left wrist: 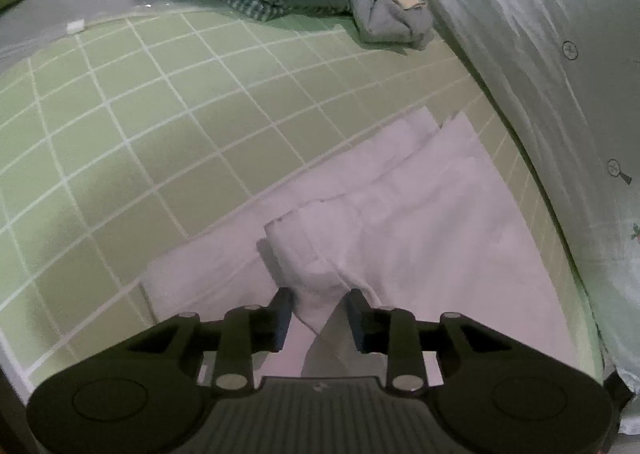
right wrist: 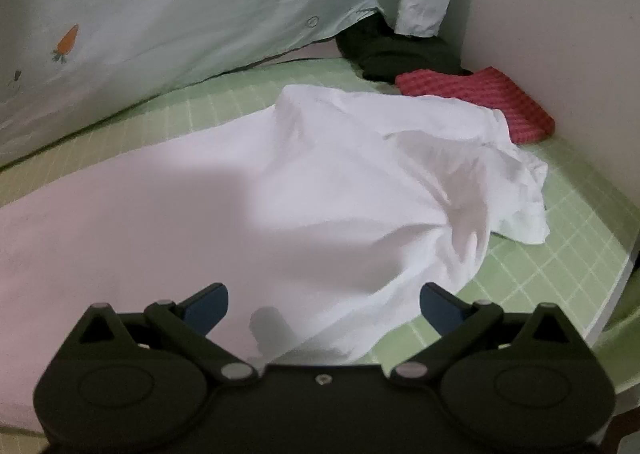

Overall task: Fold clothes
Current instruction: 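Open both grippers, releasing the white shirt and cloth onto the mat, then pinch the white cloth corner with the left gripper and fold it over, then open the left gripper to release the folded cloth corner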

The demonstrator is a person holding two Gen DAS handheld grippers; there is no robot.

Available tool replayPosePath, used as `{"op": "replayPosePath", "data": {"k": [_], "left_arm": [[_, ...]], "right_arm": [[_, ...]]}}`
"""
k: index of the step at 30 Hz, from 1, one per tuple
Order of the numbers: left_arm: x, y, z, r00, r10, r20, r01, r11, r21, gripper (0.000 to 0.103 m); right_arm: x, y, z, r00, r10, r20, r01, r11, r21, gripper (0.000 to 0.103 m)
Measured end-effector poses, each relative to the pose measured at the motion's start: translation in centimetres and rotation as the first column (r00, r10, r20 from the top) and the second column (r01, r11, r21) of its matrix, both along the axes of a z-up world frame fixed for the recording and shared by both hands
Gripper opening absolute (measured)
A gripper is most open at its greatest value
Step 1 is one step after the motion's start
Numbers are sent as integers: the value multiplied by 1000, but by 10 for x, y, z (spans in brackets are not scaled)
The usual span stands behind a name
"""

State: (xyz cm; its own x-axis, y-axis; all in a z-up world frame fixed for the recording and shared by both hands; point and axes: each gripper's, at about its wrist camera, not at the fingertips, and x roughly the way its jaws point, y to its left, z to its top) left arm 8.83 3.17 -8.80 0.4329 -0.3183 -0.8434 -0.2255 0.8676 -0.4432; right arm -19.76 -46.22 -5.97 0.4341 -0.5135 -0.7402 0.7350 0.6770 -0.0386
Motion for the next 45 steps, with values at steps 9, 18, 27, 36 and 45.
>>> {"op": "replayPosePath", "data": {"k": [9, 18, 27, 36, 45], "left_arm": [[1, 1, 7, 999, 39, 30, -35, 990, -134, 58], [1, -12, 4, 996, 78, 54, -72, 992, -108, 13], [-75, -12, 115, 884, -57, 464, 3, 993, 116, 6], [-95, 49, 18, 976, 208, 60, -213, 971, 108, 43], [-90, 52, 10, 976, 218, 12, -218, 975, 52, 81]], "right_arm": [[2, 19, -4, 1000, 6, -1, -6, 1000, 27, 103], [11, 18, -1, 994, 112, -9, -112, 994, 9, 103], [3, 11, -1, 990, 139, -11, -139, 990, 18, 103], [5, 11, -12, 983, 179, -45, -176, 982, 66, 103], [3, 15, -6, 982, 179, -60, -177, 983, 42, 103]]}}
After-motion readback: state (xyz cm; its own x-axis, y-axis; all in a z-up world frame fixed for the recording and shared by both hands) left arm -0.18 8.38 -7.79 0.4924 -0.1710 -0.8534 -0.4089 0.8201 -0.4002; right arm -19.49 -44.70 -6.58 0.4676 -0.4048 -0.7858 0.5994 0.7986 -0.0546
